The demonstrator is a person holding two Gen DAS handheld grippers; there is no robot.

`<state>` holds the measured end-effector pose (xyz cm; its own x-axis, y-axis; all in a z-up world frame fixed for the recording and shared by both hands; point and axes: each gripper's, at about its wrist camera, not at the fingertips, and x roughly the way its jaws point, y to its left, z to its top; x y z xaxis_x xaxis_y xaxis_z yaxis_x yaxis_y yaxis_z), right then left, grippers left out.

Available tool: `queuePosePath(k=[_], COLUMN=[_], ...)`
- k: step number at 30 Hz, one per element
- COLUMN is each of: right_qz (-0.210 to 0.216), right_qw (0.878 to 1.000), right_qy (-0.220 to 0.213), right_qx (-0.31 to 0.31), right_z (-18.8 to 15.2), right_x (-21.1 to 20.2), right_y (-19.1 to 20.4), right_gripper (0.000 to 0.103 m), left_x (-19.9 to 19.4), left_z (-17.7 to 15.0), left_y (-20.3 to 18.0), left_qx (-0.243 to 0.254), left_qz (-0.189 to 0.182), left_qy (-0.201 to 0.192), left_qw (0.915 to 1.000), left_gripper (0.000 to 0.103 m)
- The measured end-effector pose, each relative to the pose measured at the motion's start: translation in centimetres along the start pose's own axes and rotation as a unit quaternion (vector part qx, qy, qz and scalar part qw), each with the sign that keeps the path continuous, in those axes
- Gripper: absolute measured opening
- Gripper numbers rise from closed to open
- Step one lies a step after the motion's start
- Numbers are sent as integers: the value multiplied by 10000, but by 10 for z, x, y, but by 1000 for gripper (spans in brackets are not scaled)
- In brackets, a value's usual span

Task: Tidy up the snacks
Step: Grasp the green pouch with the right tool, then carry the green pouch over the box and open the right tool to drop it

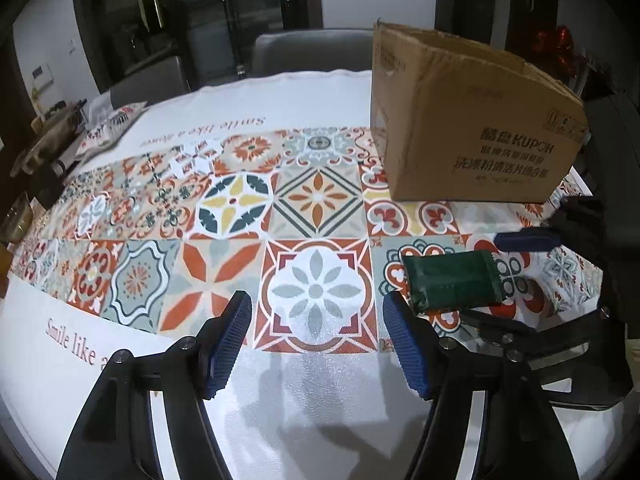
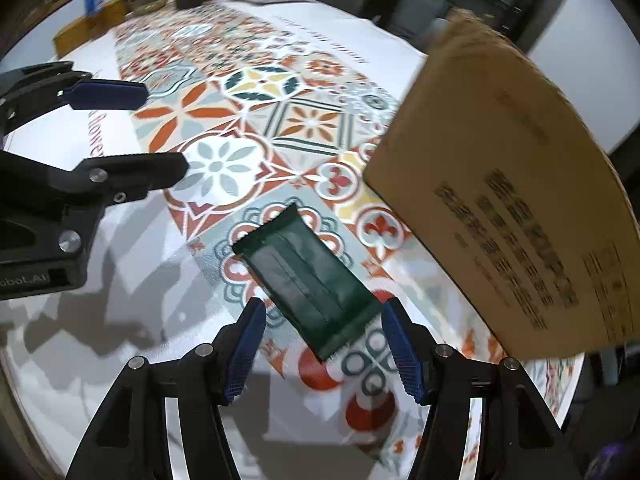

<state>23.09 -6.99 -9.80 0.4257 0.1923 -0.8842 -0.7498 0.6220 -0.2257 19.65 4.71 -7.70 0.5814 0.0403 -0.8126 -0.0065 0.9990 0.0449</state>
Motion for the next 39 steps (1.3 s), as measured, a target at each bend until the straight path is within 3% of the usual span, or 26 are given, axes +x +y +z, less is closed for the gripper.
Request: queuePosePath(k=[2, 10, 20, 23, 32, 39], right_qz=[42, 107, 622, 727, 644, 429], right_qw=[9999, 9995, 9954, 9927, 9849, 9726], right_qy=[-10, 74, 18, -9, -273, -657], right_qx=[-132, -296, 727, 959, 1581, 2189], right_z=[4, 19, 21, 19, 9, -5], right_x=[5, 25, 39, 40, 22, -12], right_y=[1, -1, -27, -28, -29, -34], right_gripper=[67, 67, 66, 49, 47, 47], left_x=[3, 13, 23, 27, 22, -8], left_z=[-1, -1, 10, 10, 8, 13], left_y=[1, 6, 4, 4, 0, -6], left_qx=[-14, -128, -138, -162, -102, -41], left_qz=[7, 12, 85, 90, 101, -5], left_qy=[43, 156, 133, 182, 137, -197], left_qw=[10000, 9998, 9998, 9997, 9998, 9998], left_gripper=[67, 67, 67, 67, 67, 67])
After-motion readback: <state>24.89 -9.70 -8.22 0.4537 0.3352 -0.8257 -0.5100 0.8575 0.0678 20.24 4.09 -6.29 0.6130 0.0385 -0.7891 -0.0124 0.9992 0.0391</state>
